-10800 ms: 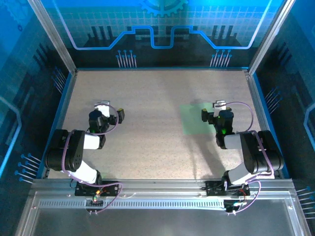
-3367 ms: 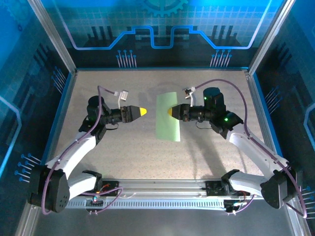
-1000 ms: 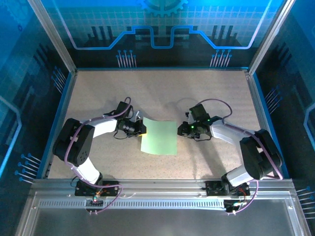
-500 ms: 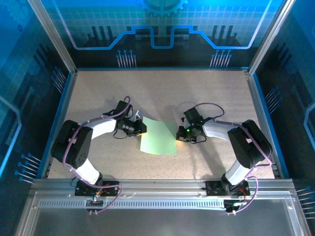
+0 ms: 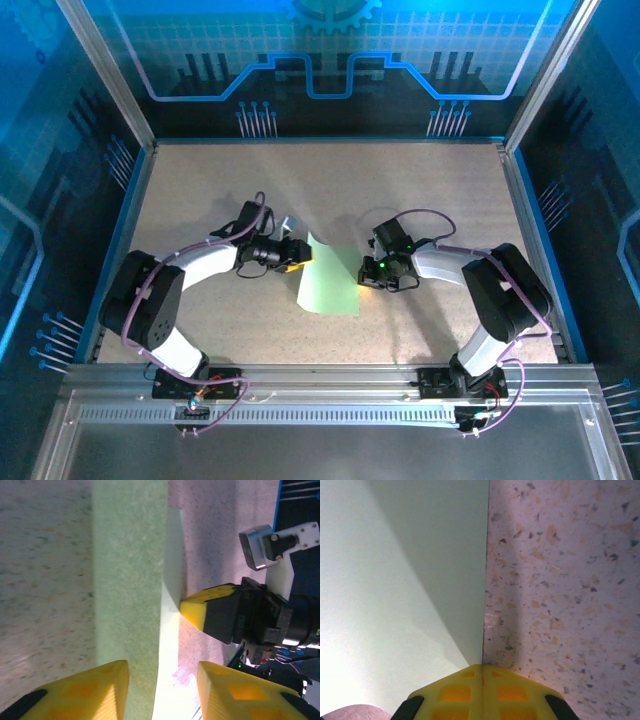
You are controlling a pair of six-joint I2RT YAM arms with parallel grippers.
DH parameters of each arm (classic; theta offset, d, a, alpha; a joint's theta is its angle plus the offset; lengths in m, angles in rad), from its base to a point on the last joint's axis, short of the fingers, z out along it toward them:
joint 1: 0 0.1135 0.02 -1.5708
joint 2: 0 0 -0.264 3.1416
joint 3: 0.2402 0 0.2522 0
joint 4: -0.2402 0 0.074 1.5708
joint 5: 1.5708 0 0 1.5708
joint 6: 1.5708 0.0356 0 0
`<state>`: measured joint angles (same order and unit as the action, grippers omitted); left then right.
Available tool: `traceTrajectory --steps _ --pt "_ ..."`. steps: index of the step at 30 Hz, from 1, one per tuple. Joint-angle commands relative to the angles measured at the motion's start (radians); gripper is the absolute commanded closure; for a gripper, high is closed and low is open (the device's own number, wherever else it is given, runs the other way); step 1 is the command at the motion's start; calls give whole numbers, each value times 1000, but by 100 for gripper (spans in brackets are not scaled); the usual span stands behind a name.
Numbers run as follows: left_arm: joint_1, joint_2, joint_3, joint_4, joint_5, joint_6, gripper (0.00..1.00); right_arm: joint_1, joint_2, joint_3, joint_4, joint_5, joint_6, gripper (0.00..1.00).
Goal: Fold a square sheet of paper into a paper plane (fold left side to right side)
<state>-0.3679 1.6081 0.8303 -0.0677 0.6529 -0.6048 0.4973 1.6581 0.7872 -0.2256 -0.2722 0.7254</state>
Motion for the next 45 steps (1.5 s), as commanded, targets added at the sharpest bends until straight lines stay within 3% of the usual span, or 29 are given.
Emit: traceTrajectory --steps 1,7,15,19,24,28,40,45 --pt "-41 42 46 77 43 -67 54 30 57 -13 -2 2 10 100" --pt "-99 116 113 84 31 -70 50 32 51 -23 13 5 19 100" --pt "-146 212 172 69 25 -50 51 34 46 -20 17 4 20 100" --pt "-168 235 193 51 19 -34 62 34 43 -23 29 2 23 100" --pt "-185 248 198 44 11 -30 84 34 40 -24 40 -1 25 100" --pt "-197 254 201 31 2 -22 92 33 35 -22 44 -1 26 99" --pt "-206 241 205 30 -30 -35 96 -1 -111 -34 -17 21 8 96" --pt "-206 237 206 39 -32 -46 96 -49 -233 -101 34 -42 4 82"
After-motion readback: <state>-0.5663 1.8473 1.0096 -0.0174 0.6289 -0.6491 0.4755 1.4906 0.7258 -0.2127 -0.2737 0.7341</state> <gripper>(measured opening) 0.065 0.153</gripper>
